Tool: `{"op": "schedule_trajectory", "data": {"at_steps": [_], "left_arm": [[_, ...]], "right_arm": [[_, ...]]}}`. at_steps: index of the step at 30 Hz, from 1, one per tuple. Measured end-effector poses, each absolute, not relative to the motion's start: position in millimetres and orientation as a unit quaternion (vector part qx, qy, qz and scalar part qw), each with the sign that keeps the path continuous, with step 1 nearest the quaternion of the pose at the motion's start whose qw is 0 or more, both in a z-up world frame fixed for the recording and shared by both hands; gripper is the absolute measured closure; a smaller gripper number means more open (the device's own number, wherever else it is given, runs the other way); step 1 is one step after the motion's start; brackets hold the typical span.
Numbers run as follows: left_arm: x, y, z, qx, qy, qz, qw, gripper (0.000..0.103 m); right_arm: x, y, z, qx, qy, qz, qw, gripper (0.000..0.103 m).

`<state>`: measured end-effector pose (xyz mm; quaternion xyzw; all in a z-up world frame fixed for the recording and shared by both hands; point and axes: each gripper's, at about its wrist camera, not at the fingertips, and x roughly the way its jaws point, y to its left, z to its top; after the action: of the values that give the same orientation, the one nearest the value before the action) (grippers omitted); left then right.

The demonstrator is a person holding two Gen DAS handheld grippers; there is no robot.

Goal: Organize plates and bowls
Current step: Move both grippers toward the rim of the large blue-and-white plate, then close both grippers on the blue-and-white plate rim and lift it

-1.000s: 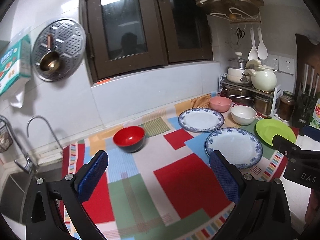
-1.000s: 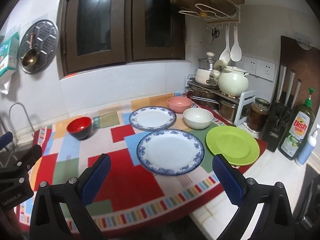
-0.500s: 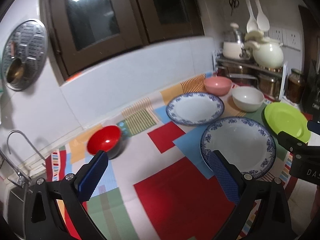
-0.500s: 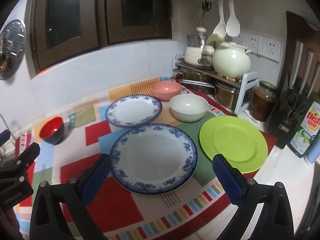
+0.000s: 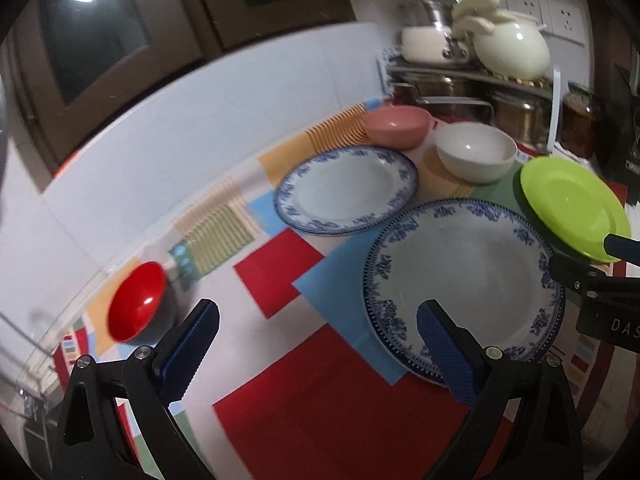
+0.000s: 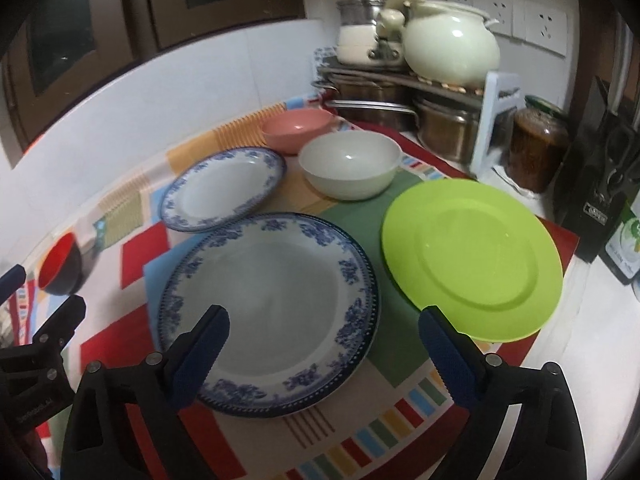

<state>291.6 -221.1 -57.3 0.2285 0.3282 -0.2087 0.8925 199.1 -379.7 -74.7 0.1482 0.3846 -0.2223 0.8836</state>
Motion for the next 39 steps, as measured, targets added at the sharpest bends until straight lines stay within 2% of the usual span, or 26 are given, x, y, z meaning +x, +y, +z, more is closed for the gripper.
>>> {"op": "schedule_trajectory", "data": {"at_steps": [4, 10, 15, 22, 27, 32, 39], "left_arm": [[310, -235, -75, 0.238, 0.346, -0.228, 0.879, 0.006], [334, -250, -99, 0.236, 0.377, -0.254, 0.859, 0.015], [347, -259, -116, 0.227, 0.402, -0.267, 0.846, 0.017], [358, -268, -129, 0.214, 0.425, -0.275, 0.836, 0.025], [366, -273, -137, 0.21, 0.439, -0.275, 0.829, 0.033], [370, -274, -138, 0.203, 0.443, -0.278, 0.828, 0.037], [375, -277, -138, 0.179, 0.46, -0.302, 0.816, 0.058]], "right_arm": [[208, -390, -91, 0.161, 0.402, -0.234, 0.871, 0.011], [224, -401, -112, 0.17, 0.43, -0.241, 0.853, 0.02], [236, -407, -128, 0.179, 0.451, -0.242, 0.84, 0.027], [243, -409, -135, 0.177, 0.46, -0.242, 0.836, 0.032], [247, -414, -136, 0.175, 0.462, -0.244, 0.835, 0.038], [252, -416, -136, 0.166, 0.464, -0.248, 0.834, 0.044], [256, -419, -135, 0.161, 0.462, -0.251, 0.835, 0.052]]}}
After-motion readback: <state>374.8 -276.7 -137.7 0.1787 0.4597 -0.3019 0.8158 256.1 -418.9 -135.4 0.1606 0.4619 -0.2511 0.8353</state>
